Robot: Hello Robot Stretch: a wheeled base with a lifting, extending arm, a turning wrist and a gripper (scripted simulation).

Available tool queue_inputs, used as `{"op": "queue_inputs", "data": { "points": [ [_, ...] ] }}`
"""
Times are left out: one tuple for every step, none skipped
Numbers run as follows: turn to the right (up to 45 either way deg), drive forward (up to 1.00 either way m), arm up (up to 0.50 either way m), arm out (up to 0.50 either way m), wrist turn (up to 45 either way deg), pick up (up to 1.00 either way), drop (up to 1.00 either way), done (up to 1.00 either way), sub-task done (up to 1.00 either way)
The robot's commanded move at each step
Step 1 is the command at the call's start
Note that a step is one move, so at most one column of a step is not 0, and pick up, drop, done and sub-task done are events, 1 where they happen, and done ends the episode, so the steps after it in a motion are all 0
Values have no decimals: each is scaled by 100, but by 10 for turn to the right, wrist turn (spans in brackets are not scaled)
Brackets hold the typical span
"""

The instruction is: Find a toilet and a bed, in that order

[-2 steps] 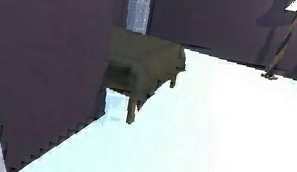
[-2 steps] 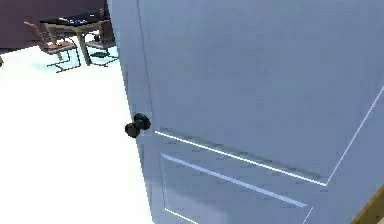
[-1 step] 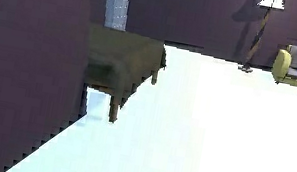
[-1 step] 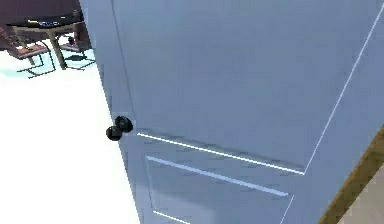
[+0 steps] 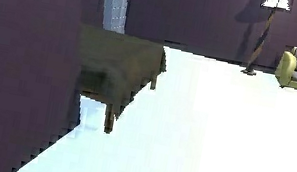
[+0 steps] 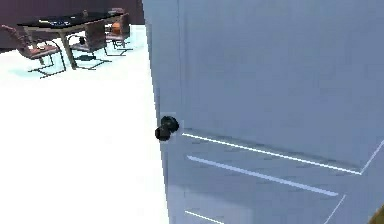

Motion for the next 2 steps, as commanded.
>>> {"op": "queue_inputs", "data": {
  "points": [
    [60,0,0,0,0,0,0,0,0],
    [0,100,0,0,0,0,0,0,0]
  ]
}}
